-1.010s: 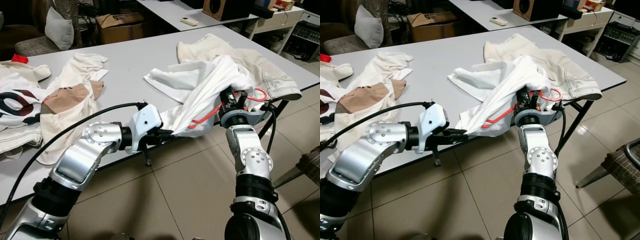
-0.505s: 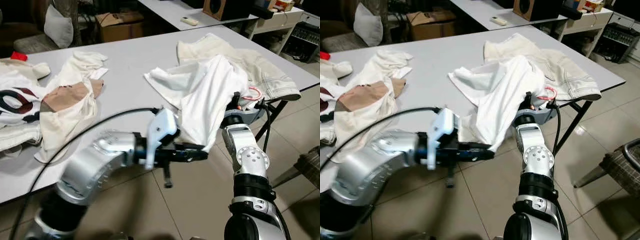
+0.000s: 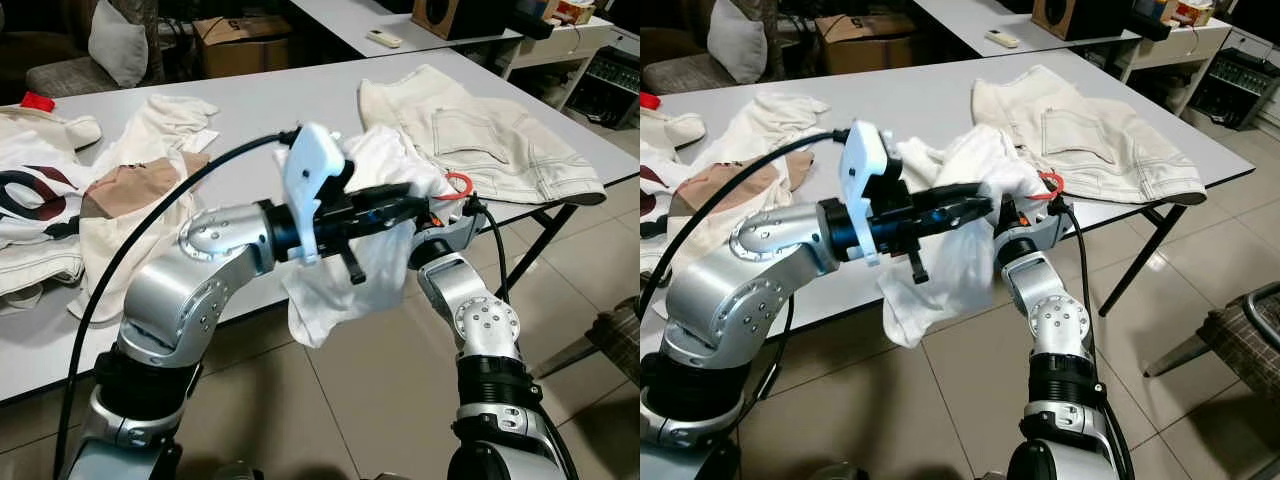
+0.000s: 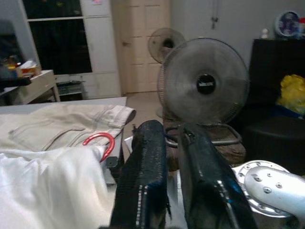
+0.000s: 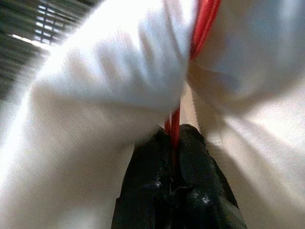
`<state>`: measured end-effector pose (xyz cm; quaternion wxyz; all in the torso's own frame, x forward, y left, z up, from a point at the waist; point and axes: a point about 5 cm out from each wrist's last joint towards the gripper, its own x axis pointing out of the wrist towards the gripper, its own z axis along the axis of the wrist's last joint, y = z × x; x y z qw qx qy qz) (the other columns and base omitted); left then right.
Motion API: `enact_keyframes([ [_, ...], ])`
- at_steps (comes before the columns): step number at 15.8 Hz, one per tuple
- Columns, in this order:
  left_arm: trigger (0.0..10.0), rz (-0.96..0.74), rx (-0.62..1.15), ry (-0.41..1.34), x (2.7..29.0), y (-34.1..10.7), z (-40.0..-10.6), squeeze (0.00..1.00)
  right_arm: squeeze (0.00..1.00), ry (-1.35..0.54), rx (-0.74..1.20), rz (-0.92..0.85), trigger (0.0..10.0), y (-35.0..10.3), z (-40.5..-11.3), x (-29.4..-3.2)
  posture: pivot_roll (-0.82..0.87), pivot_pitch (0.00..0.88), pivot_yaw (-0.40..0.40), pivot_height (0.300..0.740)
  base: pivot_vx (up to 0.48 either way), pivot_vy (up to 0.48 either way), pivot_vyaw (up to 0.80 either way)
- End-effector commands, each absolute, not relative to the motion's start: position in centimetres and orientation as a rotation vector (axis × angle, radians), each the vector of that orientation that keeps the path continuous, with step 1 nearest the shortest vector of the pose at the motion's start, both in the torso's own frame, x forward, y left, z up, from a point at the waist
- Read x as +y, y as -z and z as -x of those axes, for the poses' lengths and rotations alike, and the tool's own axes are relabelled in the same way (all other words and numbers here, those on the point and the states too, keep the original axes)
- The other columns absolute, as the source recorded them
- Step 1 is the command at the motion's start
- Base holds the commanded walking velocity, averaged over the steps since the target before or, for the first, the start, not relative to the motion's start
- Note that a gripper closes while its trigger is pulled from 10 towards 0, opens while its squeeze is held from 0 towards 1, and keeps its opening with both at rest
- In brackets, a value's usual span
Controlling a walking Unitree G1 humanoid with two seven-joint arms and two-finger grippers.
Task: Hang hanger
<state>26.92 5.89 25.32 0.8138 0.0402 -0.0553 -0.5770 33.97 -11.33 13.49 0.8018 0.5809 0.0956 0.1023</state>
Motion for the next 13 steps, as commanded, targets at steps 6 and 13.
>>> enact_keyframes([
  [6, 10.0, -0.129, -0.116, 1.178, 7.9, -26.9, -27.6, 1.00, 0.00, -0.215, 0.110, -1.197, 10.0, -14.8, -34.5, -13.4, -0.01, 0.000, -0.028, 0.740, 0.000, 0.000, 0.00],
  [13, 10.0, -0.041, 0.197, 0.515, 18.6, -18.5, -27.5, 1.00, 0.00, -0.597, 0.124, -0.739, 10.0, -17.1, -27.2, -14.9, -0.03, 0.000, -0.020, 0.740, 0.000, 0.000, 0.46],
])
